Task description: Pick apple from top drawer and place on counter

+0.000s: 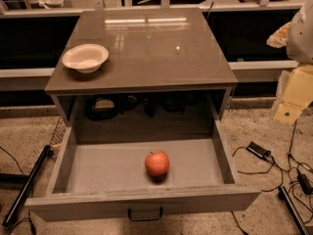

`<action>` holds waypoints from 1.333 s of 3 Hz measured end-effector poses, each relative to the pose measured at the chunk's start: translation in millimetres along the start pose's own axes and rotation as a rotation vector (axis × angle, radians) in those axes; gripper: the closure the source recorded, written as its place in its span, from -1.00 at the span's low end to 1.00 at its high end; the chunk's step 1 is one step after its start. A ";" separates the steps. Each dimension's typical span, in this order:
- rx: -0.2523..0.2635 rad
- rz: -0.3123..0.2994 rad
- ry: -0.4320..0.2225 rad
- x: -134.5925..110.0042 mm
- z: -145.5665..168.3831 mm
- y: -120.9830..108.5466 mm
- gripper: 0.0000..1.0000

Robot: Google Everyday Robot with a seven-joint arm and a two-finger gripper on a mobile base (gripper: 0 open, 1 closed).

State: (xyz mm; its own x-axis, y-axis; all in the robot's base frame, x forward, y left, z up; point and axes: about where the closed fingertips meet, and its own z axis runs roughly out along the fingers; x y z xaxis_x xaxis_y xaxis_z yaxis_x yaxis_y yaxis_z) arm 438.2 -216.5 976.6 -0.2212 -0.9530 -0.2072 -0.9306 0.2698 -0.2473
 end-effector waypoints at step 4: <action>-0.121 -0.115 0.100 12.2 150.3 49.3 -1.00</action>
Offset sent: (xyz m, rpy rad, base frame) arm 0.0148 0.0029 -0.1342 -0.1292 0.2758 0.0615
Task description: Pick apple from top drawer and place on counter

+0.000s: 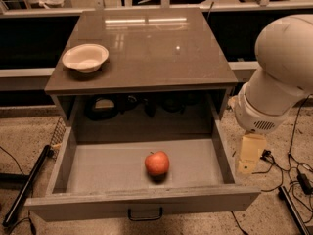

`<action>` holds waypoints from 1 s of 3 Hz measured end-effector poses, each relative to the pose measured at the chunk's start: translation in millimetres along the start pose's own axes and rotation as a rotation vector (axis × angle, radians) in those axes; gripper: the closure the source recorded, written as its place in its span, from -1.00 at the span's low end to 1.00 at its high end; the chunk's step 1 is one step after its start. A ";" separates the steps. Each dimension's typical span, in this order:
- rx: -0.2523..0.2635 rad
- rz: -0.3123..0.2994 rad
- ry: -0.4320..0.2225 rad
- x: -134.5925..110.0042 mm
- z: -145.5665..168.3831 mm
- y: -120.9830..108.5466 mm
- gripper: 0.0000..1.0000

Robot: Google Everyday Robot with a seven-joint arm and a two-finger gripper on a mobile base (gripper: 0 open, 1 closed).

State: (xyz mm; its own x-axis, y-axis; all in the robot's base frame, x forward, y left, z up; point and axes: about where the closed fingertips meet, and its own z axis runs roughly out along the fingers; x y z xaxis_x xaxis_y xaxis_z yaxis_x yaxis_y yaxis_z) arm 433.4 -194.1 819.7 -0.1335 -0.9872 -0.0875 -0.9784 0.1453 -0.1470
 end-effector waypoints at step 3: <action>-0.034 -0.130 -0.043 -97.3 60.6 -3.7 -1.00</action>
Offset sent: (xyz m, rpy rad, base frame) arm 0.0387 0.1269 -0.0584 0.0560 0.0301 0.1760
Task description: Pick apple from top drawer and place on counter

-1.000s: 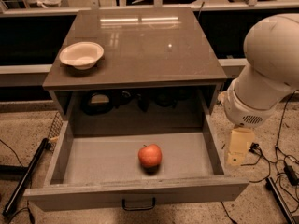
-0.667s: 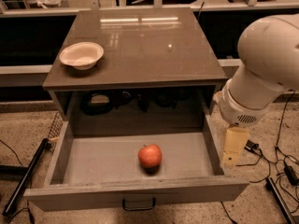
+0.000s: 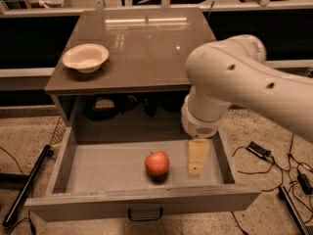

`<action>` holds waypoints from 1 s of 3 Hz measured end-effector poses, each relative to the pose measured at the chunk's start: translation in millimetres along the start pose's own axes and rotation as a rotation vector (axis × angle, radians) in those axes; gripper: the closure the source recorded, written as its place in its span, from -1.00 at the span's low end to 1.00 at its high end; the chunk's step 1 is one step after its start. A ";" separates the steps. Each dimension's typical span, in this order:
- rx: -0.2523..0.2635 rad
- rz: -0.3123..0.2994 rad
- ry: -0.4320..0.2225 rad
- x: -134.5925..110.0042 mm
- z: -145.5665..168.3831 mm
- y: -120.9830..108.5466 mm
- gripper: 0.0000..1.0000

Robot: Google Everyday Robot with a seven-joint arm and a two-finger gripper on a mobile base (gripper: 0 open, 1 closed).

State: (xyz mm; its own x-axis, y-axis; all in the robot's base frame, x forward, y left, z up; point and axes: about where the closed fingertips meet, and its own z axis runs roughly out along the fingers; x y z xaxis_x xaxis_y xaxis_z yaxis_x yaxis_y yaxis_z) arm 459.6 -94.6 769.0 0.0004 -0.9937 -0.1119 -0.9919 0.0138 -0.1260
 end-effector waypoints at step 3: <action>-0.067 -0.082 0.008 -66.5 89.0 -4.3 -1.00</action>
Offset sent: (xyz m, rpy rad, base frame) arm 0.0195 0.0904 -0.0819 -0.0195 0.0434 0.1033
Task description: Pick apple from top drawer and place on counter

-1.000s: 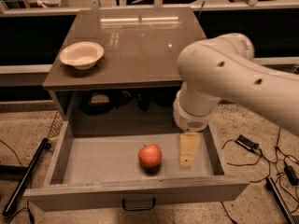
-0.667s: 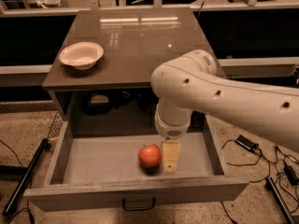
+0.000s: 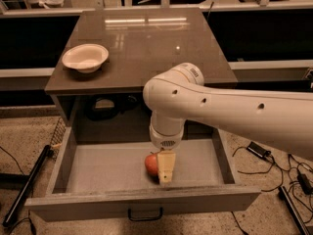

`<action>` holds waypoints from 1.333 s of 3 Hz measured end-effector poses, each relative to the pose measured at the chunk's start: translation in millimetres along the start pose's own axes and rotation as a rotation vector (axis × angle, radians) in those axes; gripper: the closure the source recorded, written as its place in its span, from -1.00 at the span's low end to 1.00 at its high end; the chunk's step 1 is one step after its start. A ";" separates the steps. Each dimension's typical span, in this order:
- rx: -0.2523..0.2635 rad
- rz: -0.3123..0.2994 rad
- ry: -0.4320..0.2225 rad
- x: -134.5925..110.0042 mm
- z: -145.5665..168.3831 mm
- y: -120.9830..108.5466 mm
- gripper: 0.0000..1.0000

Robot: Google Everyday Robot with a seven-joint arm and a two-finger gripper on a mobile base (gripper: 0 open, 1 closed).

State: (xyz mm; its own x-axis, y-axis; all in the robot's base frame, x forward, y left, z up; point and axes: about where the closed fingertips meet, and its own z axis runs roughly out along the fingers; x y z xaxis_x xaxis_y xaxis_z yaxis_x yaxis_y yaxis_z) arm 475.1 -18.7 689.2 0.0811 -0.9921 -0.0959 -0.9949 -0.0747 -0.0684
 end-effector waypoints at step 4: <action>-0.031 0.022 -0.002 0.3 44.0 -0.3 -0.21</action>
Offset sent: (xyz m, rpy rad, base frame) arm -0.0041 0.0048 -0.0443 -0.0038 0.0345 -0.0306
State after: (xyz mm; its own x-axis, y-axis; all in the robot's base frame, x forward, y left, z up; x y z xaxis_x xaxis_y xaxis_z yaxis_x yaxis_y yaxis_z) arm 478.1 -14.5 645.5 0.0595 -0.9933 -0.0986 -0.9978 -0.0563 -0.0354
